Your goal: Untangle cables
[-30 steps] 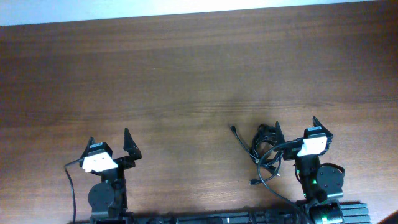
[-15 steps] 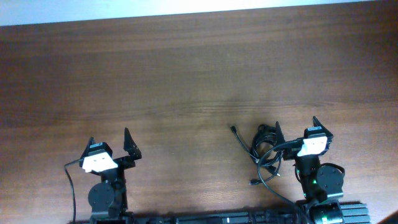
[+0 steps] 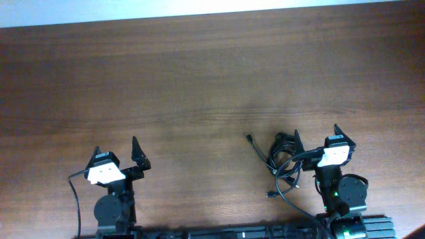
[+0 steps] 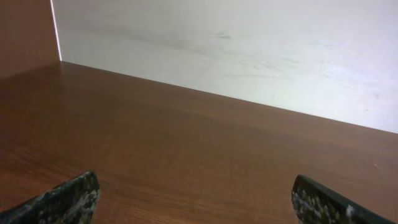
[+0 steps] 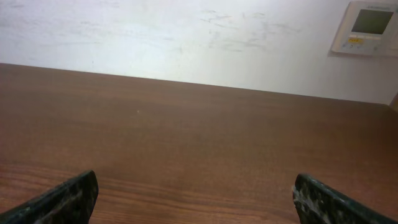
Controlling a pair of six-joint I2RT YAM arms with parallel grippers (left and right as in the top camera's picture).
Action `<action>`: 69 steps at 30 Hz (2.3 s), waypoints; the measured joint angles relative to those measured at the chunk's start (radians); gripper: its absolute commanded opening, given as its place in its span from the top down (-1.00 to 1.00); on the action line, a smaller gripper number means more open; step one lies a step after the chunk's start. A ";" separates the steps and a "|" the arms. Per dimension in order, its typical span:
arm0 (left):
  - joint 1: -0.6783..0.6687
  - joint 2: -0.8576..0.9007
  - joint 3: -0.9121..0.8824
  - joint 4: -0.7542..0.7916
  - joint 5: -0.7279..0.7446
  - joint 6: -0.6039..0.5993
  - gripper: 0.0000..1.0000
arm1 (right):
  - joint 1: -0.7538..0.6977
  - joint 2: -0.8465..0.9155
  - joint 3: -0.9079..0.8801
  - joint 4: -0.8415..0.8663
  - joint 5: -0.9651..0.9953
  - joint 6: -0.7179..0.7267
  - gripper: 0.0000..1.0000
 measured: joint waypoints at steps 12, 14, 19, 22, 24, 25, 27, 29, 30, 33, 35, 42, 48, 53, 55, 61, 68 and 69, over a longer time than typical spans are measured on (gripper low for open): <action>0.000 0.000 0.013 -0.037 0.000 0.000 -0.98 | 0.000 0.000 0.000 0.000 0.000 0.000 -0.98; 0.000 0.000 0.047 -0.105 0.000 0.000 -0.98 | 0.000 0.000 0.000 0.000 0.000 0.000 -0.98; 0.000 0.030 0.126 -0.187 -0.001 0.001 -0.98 | 0.000 0.000 0.000 0.000 0.000 0.000 -0.98; 0.000 0.109 0.198 -0.210 -0.003 0.020 -0.98 | 0.000 0.000 0.000 0.000 0.000 0.000 -0.98; 0.000 0.180 0.246 -0.219 -0.004 0.028 -0.98 | 0.000 0.000 0.000 0.000 0.000 0.000 -0.98; 0.000 0.216 0.267 -0.220 -0.004 0.031 -0.98 | 0.000 0.000 0.000 0.000 -0.001 0.000 -0.98; 0.000 0.304 0.311 -0.223 -0.003 0.035 -0.98 | 0.000 -0.001 0.000 0.000 -0.003 0.001 -0.98; 0.000 0.383 0.351 -0.226 0.012 0.035 -0.98 | 0.000 -0.002 0.000 0.000 -0.003 0.000 -0.98; 0.000 0.422 0.372 -0.233 0.026 0.037 -0.98 | 0.000 -0.002 0.000 0.000 -0.003 0.000 -0.98; 0.000 0.517 0.446 -0.275 0.061 0.045 -0.98 | 0.000 -0.002 0.000 0.000 -0.003 0.000 -0.97; 0.000 0.572 0.503 -0.315 0.091 0.068 -0.98 | 0.000 -0.002 0.000 0.000 -0.003 0.000 -0.98; 0.000 0.811 0.695 -0.451 0.151 0.127 -0.98 | 0.000 -0.002 0.000 0.000 -0.003 0.000 -0.98; 0.000 1.002 0.814 -0.549 0.237 0.169 -0.98 | 0.000 -0.003 0.000 0.000 -0.003 0.000 -0.97; 0.000 1.125 0.947 -0.713 0.263 0.190 -0.98 | 0.000 -0.003 0.000 0.000 -0.003 0.000 -0.98; 0.000 1.143 0.964 -0.731 0.302 0.227 -0.98 | 0.000 -0.003 0.000 0.000 -0.003 0.000 -0.98; 0.000 1.144 0.964 -0.738 0.343 0.267 -0.98 | 0.000 -0.003 0.000 0.000 -0.003 0.001 -0.98; 0.000 1.144 0.965 -0.738 0.352 0.271 -0.98 | 0.000 -0.003 0.000 0.000 -0.003 0.001 -0.98; 0.000 1.144 0.965 -0.740 0.352 0.271 -0.98 | 0.000 -0.003 0.000 0.000 -0.003 0.000 -0.97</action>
